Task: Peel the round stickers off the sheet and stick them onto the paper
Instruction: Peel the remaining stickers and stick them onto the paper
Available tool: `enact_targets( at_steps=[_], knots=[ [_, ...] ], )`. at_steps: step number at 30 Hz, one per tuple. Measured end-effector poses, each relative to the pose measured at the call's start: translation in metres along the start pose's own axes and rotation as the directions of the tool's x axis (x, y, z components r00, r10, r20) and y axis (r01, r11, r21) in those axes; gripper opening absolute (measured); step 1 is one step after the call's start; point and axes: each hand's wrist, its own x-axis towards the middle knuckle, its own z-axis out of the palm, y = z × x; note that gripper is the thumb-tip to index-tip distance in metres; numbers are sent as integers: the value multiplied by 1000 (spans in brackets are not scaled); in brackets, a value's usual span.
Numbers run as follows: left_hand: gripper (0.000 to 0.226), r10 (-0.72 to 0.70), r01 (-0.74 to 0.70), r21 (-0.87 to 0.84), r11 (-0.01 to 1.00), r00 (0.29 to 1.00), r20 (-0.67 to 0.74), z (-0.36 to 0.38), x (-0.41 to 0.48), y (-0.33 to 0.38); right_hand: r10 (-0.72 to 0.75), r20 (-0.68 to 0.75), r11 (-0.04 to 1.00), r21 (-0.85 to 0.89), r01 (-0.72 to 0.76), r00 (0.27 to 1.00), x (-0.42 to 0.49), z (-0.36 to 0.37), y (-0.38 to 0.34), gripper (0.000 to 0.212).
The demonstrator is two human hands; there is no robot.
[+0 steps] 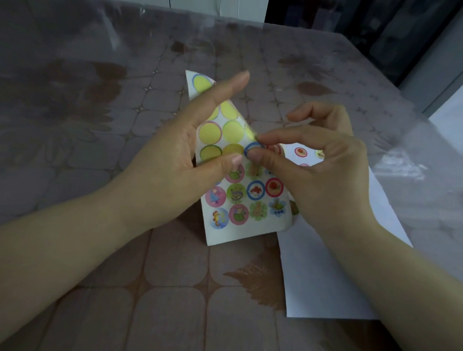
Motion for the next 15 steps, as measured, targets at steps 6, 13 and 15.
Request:
enact_targets(
  at_steps=[6,13,15],
  knots=[
    [52,-43,26,-132,991,990,-131,5,2,7,-116,-35,991,-71,114,993,-2,5,0,21],
    [48,-47,37,-61,997,984,-171,2,3,1,-174,-21,981,-90,172,984,-5,7,-4,16],
    [48,-50,43,-39,998,982,-180,1,3,0,-179,-6,979,-99,177,984,-5,6,-6,14]
  ],
)
